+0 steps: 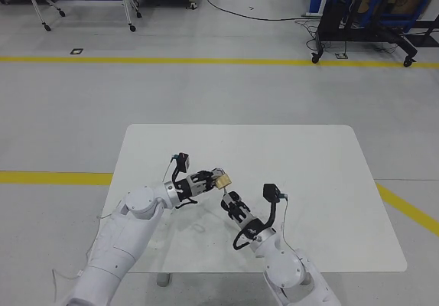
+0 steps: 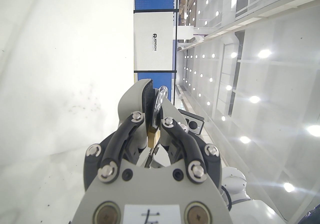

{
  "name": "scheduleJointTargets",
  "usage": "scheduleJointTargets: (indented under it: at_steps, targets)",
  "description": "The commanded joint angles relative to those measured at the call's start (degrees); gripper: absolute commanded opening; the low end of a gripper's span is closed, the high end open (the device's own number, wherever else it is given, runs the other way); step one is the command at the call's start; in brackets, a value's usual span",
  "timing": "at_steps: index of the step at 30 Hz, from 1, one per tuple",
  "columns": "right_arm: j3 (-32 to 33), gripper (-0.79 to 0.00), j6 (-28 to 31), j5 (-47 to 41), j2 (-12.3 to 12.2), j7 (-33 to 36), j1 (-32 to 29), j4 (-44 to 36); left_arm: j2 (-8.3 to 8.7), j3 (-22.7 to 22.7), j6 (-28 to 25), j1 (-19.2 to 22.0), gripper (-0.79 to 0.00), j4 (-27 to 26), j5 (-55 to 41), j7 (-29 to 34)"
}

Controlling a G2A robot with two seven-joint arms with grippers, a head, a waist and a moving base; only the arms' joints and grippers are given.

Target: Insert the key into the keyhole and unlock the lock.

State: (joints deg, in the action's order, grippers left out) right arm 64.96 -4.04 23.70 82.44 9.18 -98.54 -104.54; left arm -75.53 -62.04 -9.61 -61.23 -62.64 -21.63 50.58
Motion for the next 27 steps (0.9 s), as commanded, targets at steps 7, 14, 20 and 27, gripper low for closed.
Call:
scheduleJointTargets:
  at_steps: [7,14,20,27]
  targets:
    - [0.69,-0.785,-0.15,-1.42,-0.3,0.4,0.24,-0.12,0.1,0.31,-0.25,0.23,-0.785,0.19,0.27,1.0]
    - [0.97,-0.785,-0.31,-1.74,-0.57,0.7,0.42,-0.16,0.17,0.55,-0.28,0.49,-0.785,0.48,0.14,2.03]
    - [0.59,-0.785,-0.97,-1.97,-0.61,-0.08,1.12,0.27,0.22,0.74,0.08,0.72,-0.785,0.72,0.03,2.47]
    - [0.34,0.0,-1.32,-2.18,-0.59,-0.63,1.37,0.44,0.11,0.08,1.28,0.65,-0.785,1.19,-2.86,0.69]
